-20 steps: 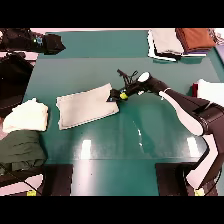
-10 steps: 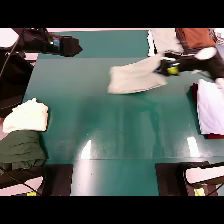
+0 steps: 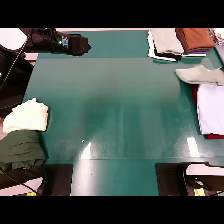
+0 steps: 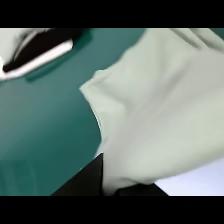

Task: Fold the shirts.

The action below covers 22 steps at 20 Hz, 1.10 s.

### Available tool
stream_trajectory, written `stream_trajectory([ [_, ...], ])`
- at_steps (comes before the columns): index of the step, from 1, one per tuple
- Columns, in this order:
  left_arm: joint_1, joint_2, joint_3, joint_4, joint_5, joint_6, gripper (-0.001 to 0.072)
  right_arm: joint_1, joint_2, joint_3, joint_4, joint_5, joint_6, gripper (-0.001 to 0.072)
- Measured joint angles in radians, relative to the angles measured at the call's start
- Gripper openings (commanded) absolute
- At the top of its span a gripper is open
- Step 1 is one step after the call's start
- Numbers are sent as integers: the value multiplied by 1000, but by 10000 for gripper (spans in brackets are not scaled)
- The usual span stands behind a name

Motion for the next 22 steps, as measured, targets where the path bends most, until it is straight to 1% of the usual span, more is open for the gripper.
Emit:
stream_trajectory([
  [6, -3, 0, 0, 0, 0, -8, 26, -32, 3, 155, 22, -9, -21, 21],
  [9, -3, 0, 0, 0, -9, -8, 26, -40, 6, 227, 21, 31, -23, 20],
  [12, -3, 0, 0, 0, -22, -8, 26, -60, 32, 240, 6, 76, -25, 20],
  [17, -3, 0, 0, 0, -30, -8, 26, -116, 140, 139, -75, 116, -25, 20],
  [22, -3, 0, 0, 0, -34, -7, 26, -206, 296, -63, -103, 143, -25, 21],
])
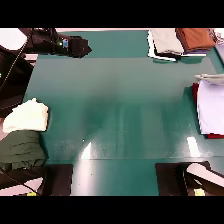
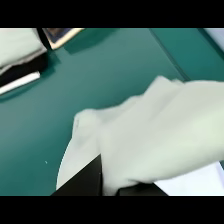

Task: Fold the shirts.

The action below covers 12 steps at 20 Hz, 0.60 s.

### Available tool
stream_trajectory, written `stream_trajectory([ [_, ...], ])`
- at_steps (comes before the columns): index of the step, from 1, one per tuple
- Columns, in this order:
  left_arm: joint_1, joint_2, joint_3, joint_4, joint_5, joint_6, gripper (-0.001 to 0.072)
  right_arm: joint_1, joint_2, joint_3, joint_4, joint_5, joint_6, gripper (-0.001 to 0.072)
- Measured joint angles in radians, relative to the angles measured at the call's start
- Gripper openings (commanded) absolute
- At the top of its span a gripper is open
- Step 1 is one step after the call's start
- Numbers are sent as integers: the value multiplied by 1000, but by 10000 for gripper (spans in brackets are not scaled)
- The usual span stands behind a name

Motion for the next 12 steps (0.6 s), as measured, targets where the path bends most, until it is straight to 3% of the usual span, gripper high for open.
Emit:
stream_trajectory([
  [5, 0, 0, 0, 0, -1, 13, 27, -57, 174, -237, -109, 11, -2, 41],
  [6, 0, 0, 0, 0, -1, 18, 27, -60, 200, -278, -134, 12, -2, 130],
  [8, 0, 0, 0, 0, -2, 24, 26, -66, 244, -348, -183, 15, -3, 477],
  [9, 0, 0, 0, 0, -2, 26, 27, -67, 260, -374, -202, 15, -3, 573],
  [12, 0, 0, 0, 0, -2, 30, 27, -68, 285, -399, -233, 15, -2, 580],
])
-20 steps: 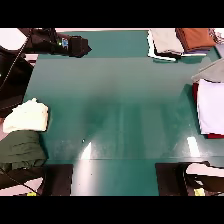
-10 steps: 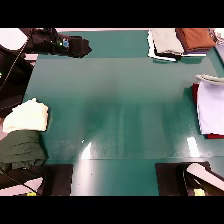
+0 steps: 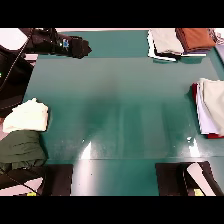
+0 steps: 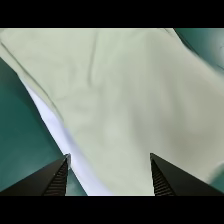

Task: Fold the shirts.

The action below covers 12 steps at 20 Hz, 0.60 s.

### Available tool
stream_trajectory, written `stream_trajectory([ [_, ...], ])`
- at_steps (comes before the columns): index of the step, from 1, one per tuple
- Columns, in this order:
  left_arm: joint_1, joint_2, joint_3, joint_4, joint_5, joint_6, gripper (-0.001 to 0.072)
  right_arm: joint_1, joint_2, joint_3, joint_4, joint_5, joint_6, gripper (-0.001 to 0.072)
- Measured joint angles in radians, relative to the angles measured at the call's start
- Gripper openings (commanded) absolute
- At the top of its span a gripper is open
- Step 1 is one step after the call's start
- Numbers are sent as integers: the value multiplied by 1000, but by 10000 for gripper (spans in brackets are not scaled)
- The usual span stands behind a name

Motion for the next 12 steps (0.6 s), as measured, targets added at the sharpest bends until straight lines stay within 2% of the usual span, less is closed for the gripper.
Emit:
stream_trajectory([
  [3, 0, 0, 0, 0, 0, 2, 27, 48, 10, 39, 39, 12, 1, 579],
  [6, 0, 0, 0, 0, 0, 3, 27, 164, 13, 85, 151, 37, 3, 578],
  [12, 0, 0, 0, 0, 3, 3, 27, 594, 14, 116, 319, 19, 13, 572],
])
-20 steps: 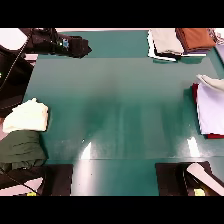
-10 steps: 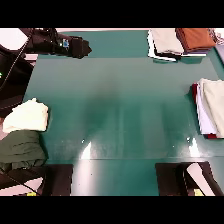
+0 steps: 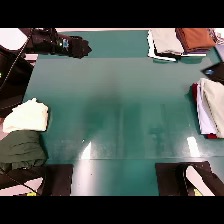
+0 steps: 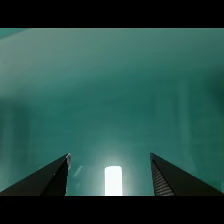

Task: Fold the shirts.

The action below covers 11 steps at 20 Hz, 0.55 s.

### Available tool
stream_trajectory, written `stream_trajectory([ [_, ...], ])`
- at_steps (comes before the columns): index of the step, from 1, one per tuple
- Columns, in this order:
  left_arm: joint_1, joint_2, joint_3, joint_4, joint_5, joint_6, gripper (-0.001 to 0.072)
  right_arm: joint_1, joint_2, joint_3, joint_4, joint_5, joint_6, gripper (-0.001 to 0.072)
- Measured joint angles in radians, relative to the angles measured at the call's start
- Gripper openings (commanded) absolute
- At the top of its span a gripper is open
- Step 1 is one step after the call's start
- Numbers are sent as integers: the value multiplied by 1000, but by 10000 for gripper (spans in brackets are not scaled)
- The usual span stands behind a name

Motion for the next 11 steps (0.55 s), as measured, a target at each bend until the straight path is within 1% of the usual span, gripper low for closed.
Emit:
stream_trajectory([
  [2, 0, 0, 0, 0, 2, 0, 27, 143, -4, 2, 17, -29, 1, 566],
  [3, 0, 0, 0, 0, 2, 0, 27, 206, -7, 3, 23, -45, 1, 443],
  [4, 0, 0, 0, 0, 2, 0, 27, 262, -13, 4, 27, -58, 1, 286],
  [5, 0, 0, 0, 0, 2, 0, 27, 317, -21, 4, 29, -70, 2, 85],
  [6, 0, 0, 0, 0, 2, 0, 27, 364, -29, 5, 33, -79, 2, 21],
  [11, 0, 0, 0, 0, 3, 0, 27, 498, -79, 5, 39, -95, 4, 21],
])
